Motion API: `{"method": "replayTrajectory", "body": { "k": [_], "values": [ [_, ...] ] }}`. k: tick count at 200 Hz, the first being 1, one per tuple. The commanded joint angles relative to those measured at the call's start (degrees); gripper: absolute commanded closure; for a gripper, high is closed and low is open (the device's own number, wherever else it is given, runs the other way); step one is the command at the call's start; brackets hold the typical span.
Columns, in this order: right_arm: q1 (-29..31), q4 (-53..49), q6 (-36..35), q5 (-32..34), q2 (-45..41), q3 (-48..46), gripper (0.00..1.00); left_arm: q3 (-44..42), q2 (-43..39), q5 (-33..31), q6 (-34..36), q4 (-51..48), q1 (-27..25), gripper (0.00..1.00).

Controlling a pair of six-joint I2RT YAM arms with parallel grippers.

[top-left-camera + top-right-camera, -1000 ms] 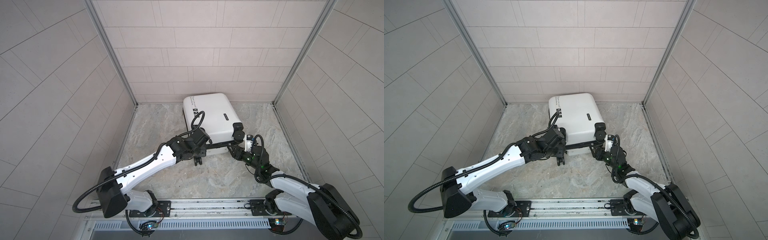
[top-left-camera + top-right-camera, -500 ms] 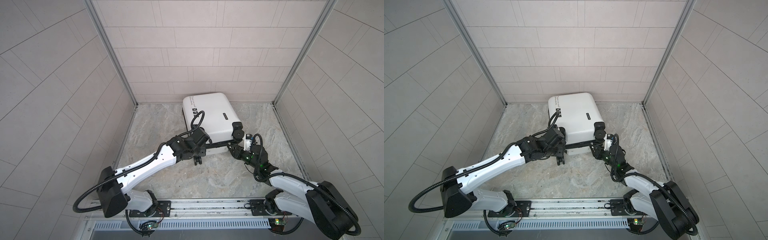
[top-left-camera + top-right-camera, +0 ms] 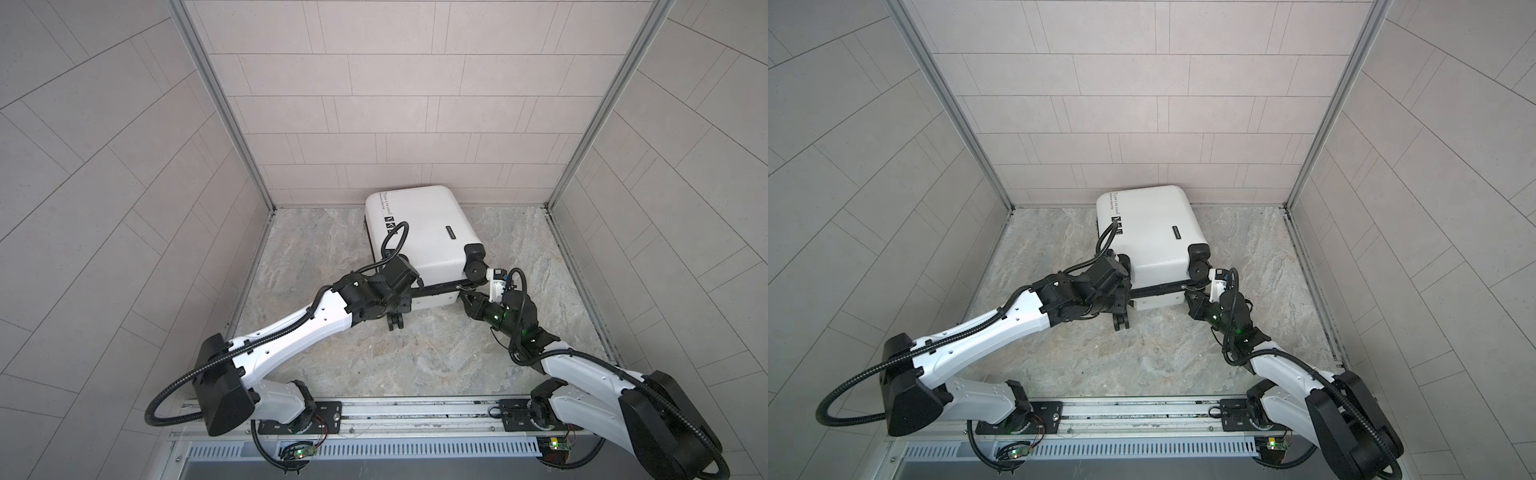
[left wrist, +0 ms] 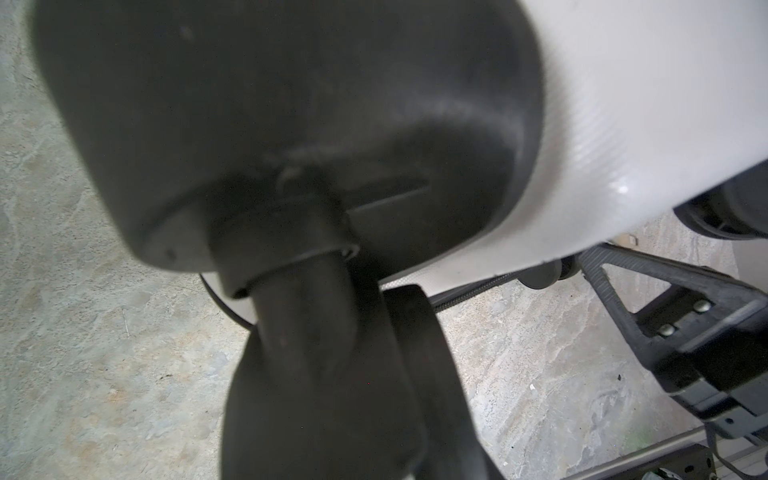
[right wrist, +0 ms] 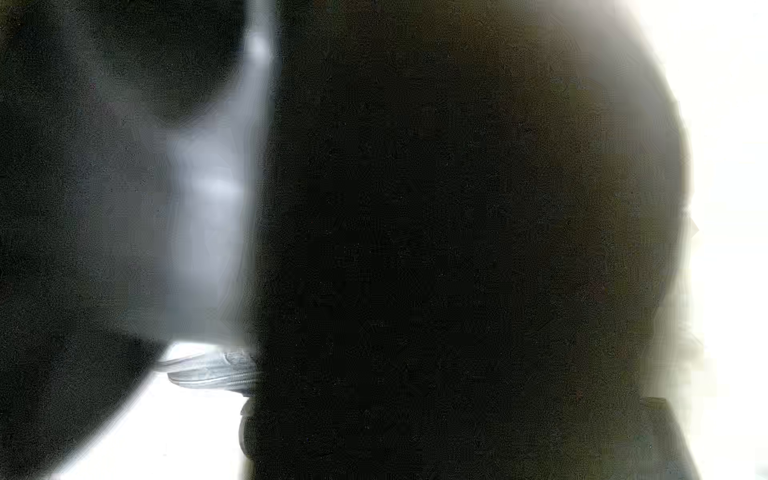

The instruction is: Pack the luggage

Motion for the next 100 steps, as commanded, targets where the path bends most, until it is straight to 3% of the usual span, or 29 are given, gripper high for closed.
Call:
{"method": "replayTrajectory", "body": {
  "k": [1, 29, 51, 71, 100],
  "values": [
    [0.3, -2.1, -1.4, 1.9, -2.5, 1.1, 0.89, 1.2, -4.9, -1.3, 3.7, 7.1, -0.1, 1.00],
    [0.1, -3.5, -1.6, 2.2, -4.9, 0.3, 0.63, 0.7, -5.3, -0.8, 3.5, 7.2, 0.4, 1.00],
    [-0.6, -4.5, -2.2, 1.4, -6.2, 0.1, 0.50, 0.5, -5.4, -0.7, 3.5, 7.2, 0.6, 1.00],
    [-1.5, -4.0, -2.2, -0.8, -6.2, 0.2, 0.44, 0.6, -5.5, -0.5, 3.5, 7.3, 0.7, 1.00],
    [-3.0, -1.9, -1.0, -4.0, -3.3, 1.0, 0.48, 0.6, -5.6, -0.2, 3.4, 7.4, 0.7, 1.00]
  ]
}}
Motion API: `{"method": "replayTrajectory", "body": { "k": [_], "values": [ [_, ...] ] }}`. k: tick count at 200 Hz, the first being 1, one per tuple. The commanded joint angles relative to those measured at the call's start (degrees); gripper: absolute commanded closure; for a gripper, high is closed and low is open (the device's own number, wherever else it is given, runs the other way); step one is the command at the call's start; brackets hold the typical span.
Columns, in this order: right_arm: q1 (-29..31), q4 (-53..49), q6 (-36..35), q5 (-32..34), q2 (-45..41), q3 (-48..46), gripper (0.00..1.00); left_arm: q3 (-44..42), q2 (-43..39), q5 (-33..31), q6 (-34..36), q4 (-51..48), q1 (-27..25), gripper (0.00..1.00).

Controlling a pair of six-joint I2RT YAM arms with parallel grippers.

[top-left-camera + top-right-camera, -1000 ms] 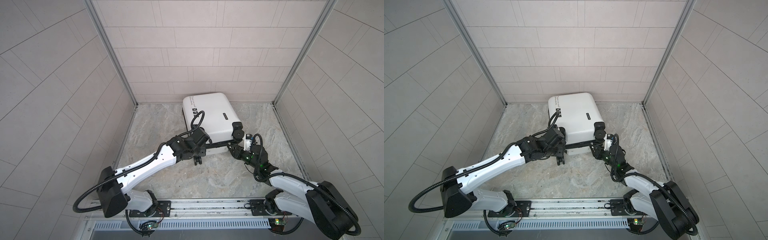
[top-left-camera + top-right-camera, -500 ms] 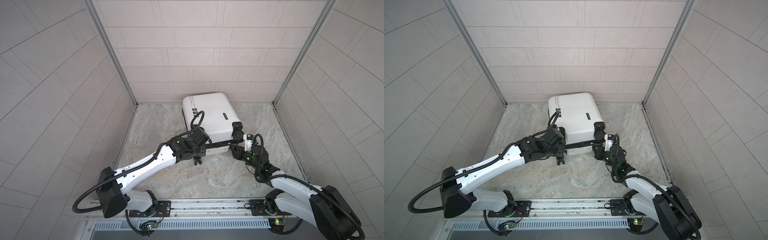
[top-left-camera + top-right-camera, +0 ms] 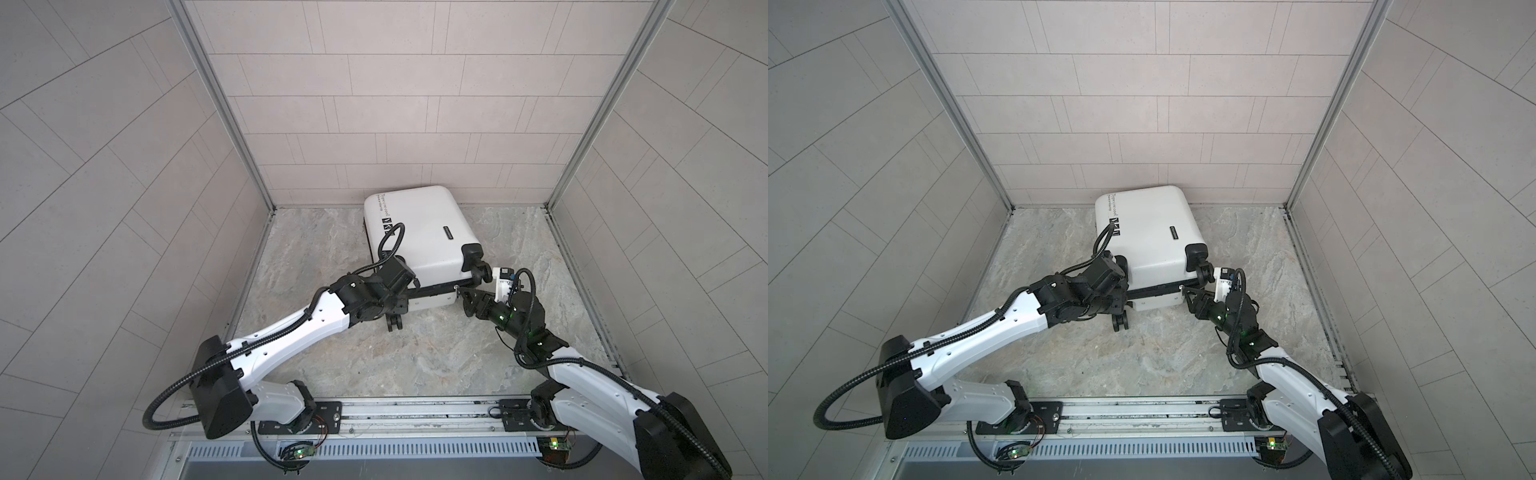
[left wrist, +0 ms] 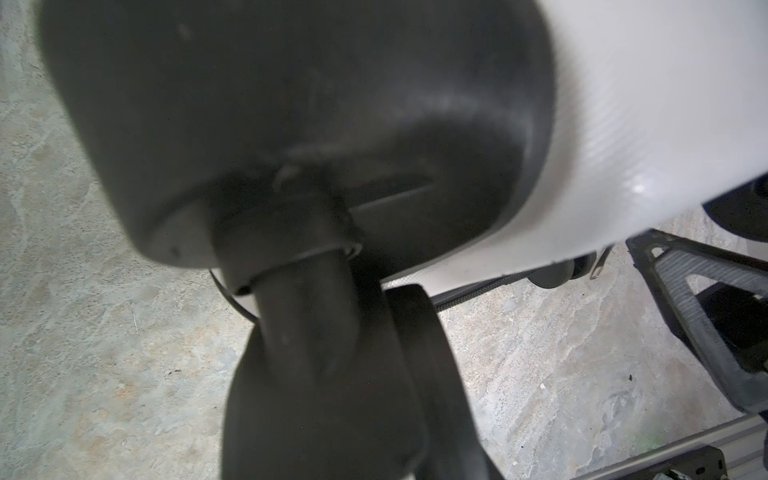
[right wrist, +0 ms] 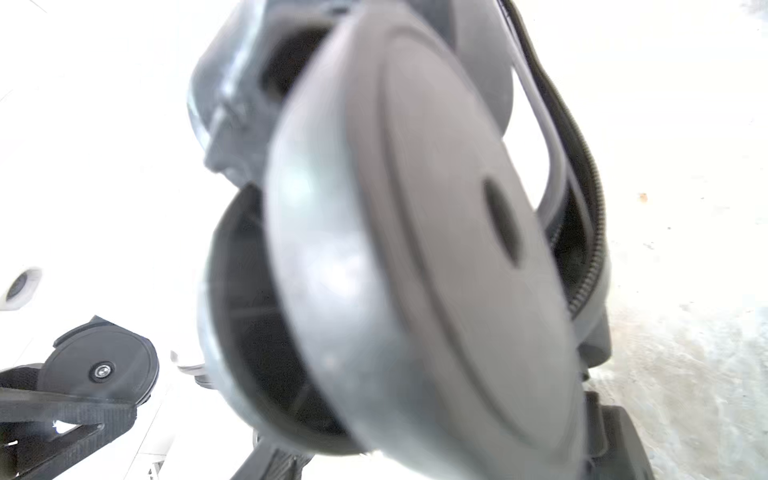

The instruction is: Pack the luggage

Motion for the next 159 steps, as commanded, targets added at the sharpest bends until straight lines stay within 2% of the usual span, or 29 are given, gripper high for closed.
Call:
{"method": "replayTrajectory", "body": {
  "k": [1, 59, 78, 159],
  "values": [
    [-1.0, 1.9, 0.8, -3.1, 2.0, 1.0, 0.48, 2.1, -4.8, -0.8, 3.0, 7.3, -0.3, 1.00],
    [-1.2, 12.6, 5.2, -8.5, 11.0, 1.8, 0.48, 2.1, -4.4, -0.1, 2.8, 7.9, -0.3, 1.00],
    [-1.2, 13.4, 5.5, -8.5, 11.4, 1.9, 0.49, 2.0, -4.3, 0.2, 2.6, 8.0, -0.3, 1.00],
    [-1.0, 18.0, 8.8, -10.2, 12.9, 2.6, 0.60, 1.8, -4.4, 0.1, 2.4, 8.0, -0.3, 1.00]
  ]
}}
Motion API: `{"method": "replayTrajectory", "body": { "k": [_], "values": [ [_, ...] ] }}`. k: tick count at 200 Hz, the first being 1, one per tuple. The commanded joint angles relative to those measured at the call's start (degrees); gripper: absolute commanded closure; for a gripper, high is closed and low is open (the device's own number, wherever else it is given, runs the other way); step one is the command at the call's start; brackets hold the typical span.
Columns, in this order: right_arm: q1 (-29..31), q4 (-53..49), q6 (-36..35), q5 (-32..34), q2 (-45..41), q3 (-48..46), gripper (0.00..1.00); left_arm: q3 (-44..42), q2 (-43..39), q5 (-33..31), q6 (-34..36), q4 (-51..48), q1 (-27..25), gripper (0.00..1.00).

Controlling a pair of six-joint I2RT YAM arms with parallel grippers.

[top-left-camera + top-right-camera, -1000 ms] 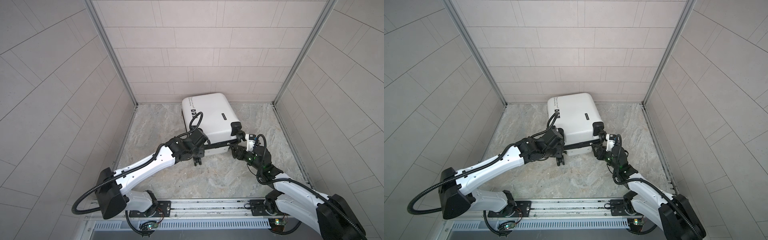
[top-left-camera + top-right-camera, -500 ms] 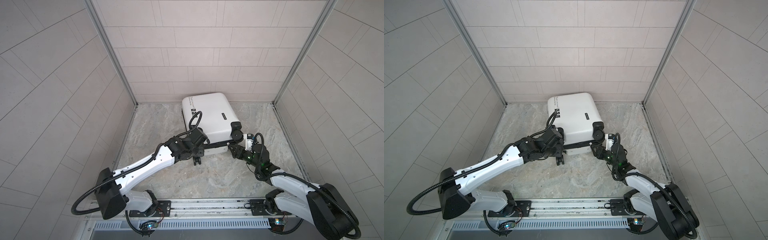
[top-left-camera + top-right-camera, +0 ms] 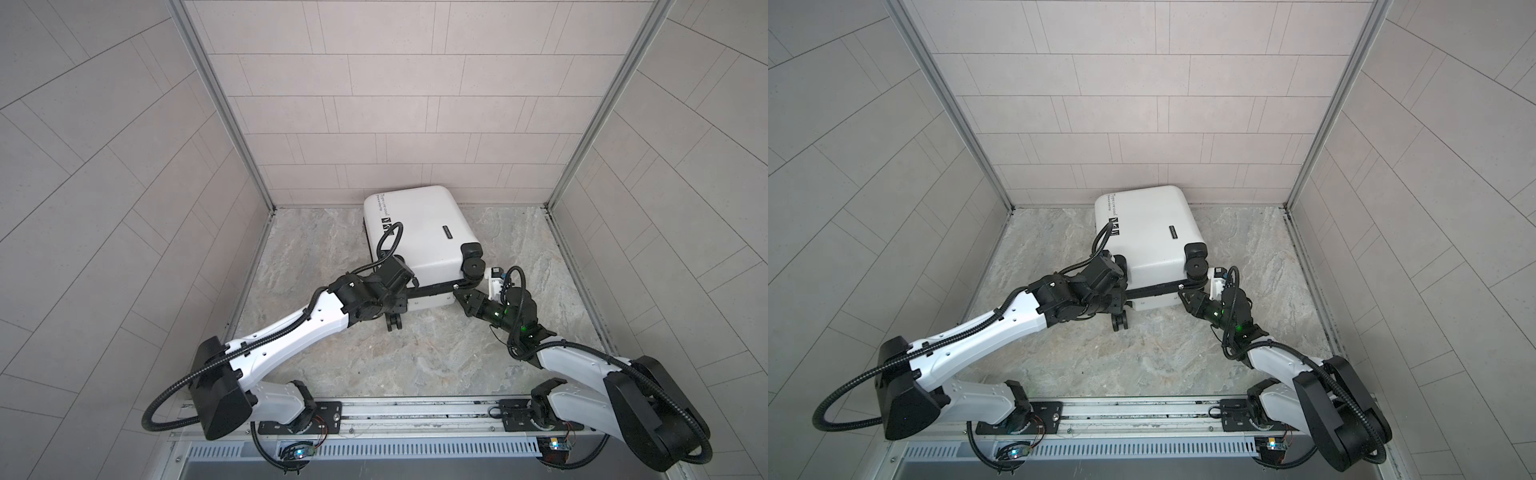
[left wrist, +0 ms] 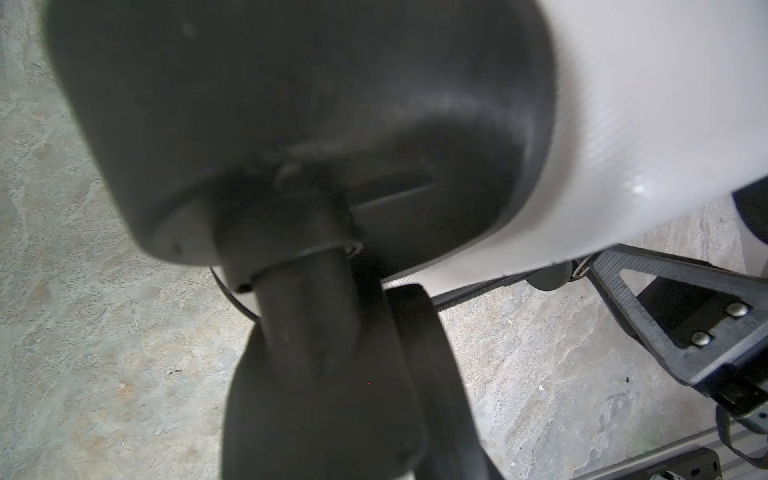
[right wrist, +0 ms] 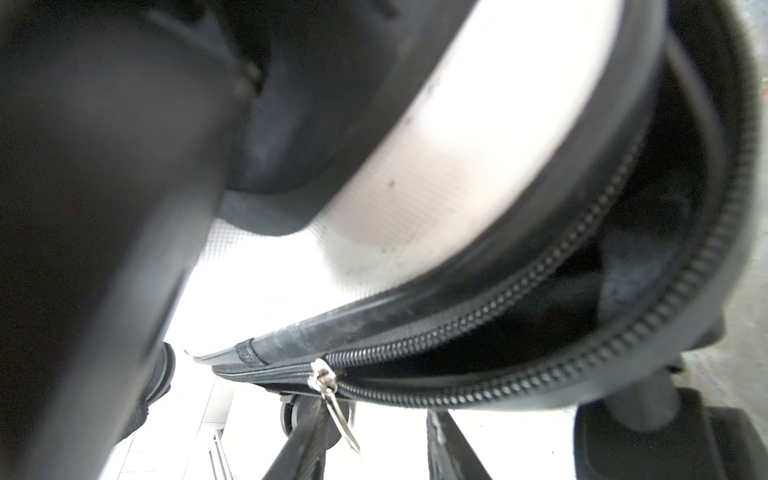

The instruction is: Pack the luggage

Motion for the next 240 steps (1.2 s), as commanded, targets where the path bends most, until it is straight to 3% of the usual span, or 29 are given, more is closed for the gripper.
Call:
{"method": "replayTrajectory", "body": {
  "k": [1, 52, 168, 199, 240],
  "values": [
    [0.2, 7.3, 1.2, -1.1, 0.8, 2.3, 0.60, 2.0, -4.2, -0.2, 2.5, 7.8, -0.7, 1.00],
    [0.9, 8.4, 2.4, -1.4, 1.4, 2.8, 0.62, 1.7, -4.4, -0.2, 2.5, 8.0, -0.7, 1.00],
    [0.9, 5.1, 1.7, 1.0, -0.5, 2.7, 0.84, 1.5, -4.7, -0.5, 2.5, 7.7, -0.7, 1.00],
    [0.9, 0.4, -0.2, 3.2, -2.9, 2.8, 1.00, 1.3, -5.0, -1.2, 2.5, 7.2, -0.7, 1.00],
    [0.3, -10.3, -3.5, 9.5, -10.2, 2.4, 1.00, 0.4, -6.1, -2.5, 2.5, 6.5, -0.4, 1.00]
  ]
}}
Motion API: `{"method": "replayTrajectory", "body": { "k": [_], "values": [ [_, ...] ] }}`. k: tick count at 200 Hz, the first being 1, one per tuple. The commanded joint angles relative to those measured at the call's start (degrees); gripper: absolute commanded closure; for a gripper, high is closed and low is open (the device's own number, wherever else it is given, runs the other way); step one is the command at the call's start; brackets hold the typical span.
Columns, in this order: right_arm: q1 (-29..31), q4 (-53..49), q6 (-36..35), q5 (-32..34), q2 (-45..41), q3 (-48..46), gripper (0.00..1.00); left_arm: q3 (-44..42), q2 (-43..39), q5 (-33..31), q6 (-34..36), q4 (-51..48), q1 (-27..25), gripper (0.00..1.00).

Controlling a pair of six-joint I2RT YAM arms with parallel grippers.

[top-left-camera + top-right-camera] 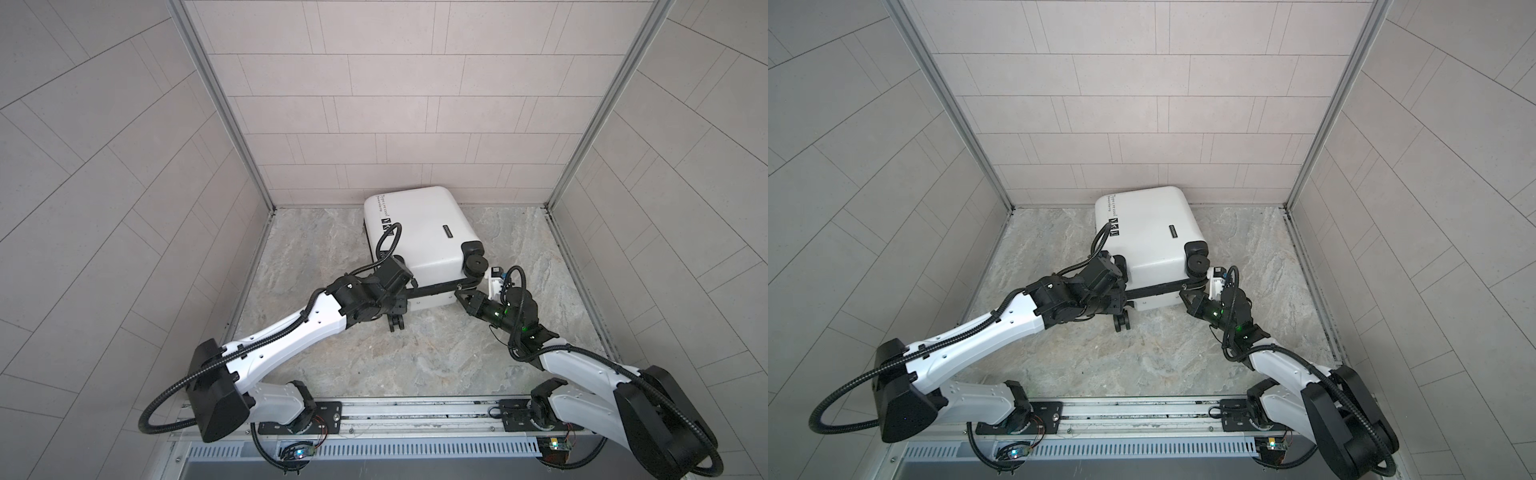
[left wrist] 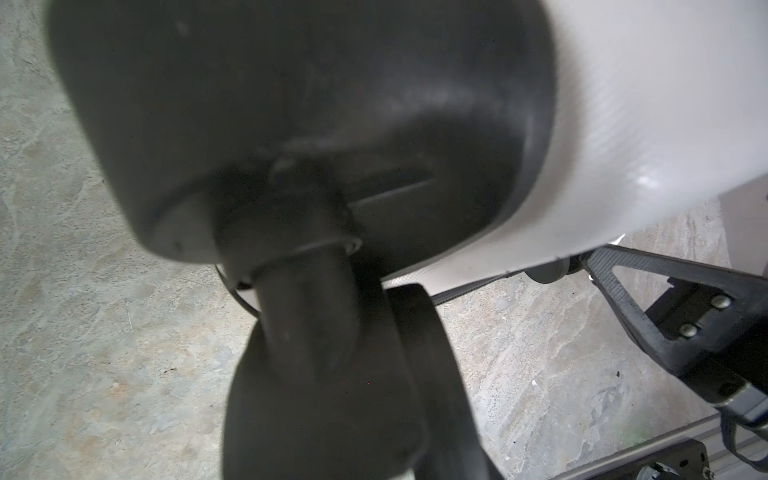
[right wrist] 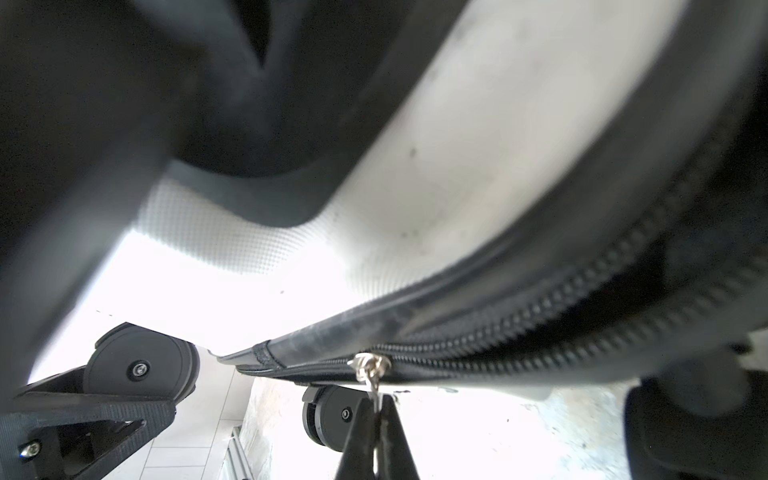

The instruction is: Pack the luggage

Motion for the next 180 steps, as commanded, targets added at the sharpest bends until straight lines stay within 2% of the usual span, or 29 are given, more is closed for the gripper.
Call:
{"method": "replayTrajectory", "body": {
  "k": [1, 31, 109, 180],
  "values": [
    [-0.9, -4.8, -4.5, 7.3, -4.9, 1.6, 1.00, 1.1, -5.1, -2.9, 2.6, 6.1, -0.3, 1.00],
    [-2.8, -8.1, -5.4, 7.5, -6.7, 1.4, 1.00, 0.4, -6.4, -3.9, 2.6, 5.2, 0.4, 1.00],
    [-7.7, -8.9, -6.4, 4.5, -3.8, 1.8, 1.00, -1.7, -11.0, -6.3, 2.9, 1.2, 2.0, 1.00],
    [-9.1, -16.2, -11.8, 2.7, -5.4, 4.5, 1.00, -4.3, -15.2, -7.3, 3.5, -2.9, 5.1, 1.00]
  ]
}}
